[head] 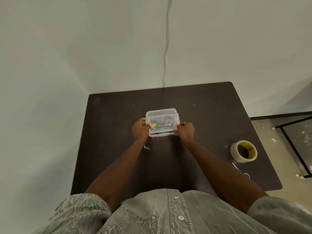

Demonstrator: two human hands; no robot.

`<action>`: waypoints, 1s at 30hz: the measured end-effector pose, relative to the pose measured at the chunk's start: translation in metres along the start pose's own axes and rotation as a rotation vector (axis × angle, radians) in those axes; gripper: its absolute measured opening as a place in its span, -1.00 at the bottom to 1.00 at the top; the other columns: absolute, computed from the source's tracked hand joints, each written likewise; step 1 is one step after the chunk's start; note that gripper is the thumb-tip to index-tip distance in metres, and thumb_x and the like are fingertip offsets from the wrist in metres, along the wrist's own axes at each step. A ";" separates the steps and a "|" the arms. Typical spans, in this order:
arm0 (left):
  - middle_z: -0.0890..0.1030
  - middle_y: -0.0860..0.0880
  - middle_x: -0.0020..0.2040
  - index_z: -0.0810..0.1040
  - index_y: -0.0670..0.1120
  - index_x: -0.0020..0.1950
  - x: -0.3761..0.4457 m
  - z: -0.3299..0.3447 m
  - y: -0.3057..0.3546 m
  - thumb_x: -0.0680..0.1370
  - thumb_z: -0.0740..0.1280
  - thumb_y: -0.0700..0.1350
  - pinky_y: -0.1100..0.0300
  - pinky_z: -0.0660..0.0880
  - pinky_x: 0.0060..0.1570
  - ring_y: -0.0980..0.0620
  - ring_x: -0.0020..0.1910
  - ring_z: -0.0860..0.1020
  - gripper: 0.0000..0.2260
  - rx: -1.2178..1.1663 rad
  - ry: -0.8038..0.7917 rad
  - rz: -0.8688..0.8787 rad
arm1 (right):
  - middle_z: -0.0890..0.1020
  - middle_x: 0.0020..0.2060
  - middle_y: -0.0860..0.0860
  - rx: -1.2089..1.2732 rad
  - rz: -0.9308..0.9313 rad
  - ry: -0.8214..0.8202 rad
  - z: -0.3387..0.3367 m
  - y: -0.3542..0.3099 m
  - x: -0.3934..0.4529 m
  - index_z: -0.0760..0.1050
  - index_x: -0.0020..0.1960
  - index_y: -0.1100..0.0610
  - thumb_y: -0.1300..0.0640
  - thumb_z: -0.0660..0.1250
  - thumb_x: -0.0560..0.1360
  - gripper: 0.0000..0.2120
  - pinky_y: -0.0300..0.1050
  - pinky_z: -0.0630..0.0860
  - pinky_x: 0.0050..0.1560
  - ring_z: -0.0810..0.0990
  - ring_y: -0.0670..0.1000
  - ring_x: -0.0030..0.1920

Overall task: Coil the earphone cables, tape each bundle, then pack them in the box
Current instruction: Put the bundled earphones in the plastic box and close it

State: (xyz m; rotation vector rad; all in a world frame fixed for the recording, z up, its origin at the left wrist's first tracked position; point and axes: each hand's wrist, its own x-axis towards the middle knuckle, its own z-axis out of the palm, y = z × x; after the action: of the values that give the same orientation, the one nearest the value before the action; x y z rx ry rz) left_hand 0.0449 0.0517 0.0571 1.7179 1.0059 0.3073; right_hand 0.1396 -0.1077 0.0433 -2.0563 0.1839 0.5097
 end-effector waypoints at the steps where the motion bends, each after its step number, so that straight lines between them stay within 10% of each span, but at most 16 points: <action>1: 0.63 0.07 -0.16 0.64 -0.10 0.03 0.002 0.004 0.000 0.40 0.51 -0.15 0.41 0.43 -0.30 0.12 -0.17 0.58 -0.77 0.012 0.012 -0.014 | 0.64 -0.33 0.10 -0.059 -0.004 0.027 0.001 -0.001 0.000 0.53 -0.27 0.22 0.23 0.26 0.49 -0.81 -0.07 0.61 -0.27 0.64 0.08 -0.30; 14: 0.56 -0.01 -0.01 0.52 -0.12 0.15 0.011 0.018 -0.018 0.44 0.36 -0.28 0.21 0.49 -0.08 0.04 -0.04 0.54 -0.71 0.050 0.070 -0.139 | 0.43 0.14 0.08 -0.385 -0.084 0.043 0.007 0.003 -0.001 0.41 0.14 0.21 0.10 0.27 0.45 -0.68 0.00 0.49 -0.01 0.53 0.14 0.01; 23: 0.59 -0.13 0.11 0.47 -0.17 0.23 0.028 -0.001 -0.032 0.43 0.49 -0.23 0.02 0.58 0.07 -0.09 0.11 0.58 -0.59 -0.245 -0.148 -0.525 | 0.53 -0.23 0.07 0.157 0.289 -0.190 -0.007 -0.001 0.028 0.46 -0.22 0.16 0.36 0.35 0.33 -0.86 -0.18 0.39 -0.30 0.49 0.00 -0.24; 30: 0.66 -0.11 -0.06 0.57 -0.20 0.04 0.037 -0.014 -0.029 0.49 0.43 -0.18 0.04 0.53 0.14 -0.03 -0.04 0.61 -0.83 -0.252 -0.395 -0.688 | 0.61 -0.15 0.06 0.122 0.473 -0.508 -0.026 0.000 0.046 0.56 -0.02 0.22 0.34 0.31 0.49 -0.89 -0.15 0.49 -0.05 0.56 -0.05 -0.18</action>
State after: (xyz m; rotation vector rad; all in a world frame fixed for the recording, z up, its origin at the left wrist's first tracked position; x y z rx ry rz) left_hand 0.0454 0.0906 0.0271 1.0630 1.1330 -0.3277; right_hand 0.1884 -0.1265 0.0349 -1.6967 0.3865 1.2583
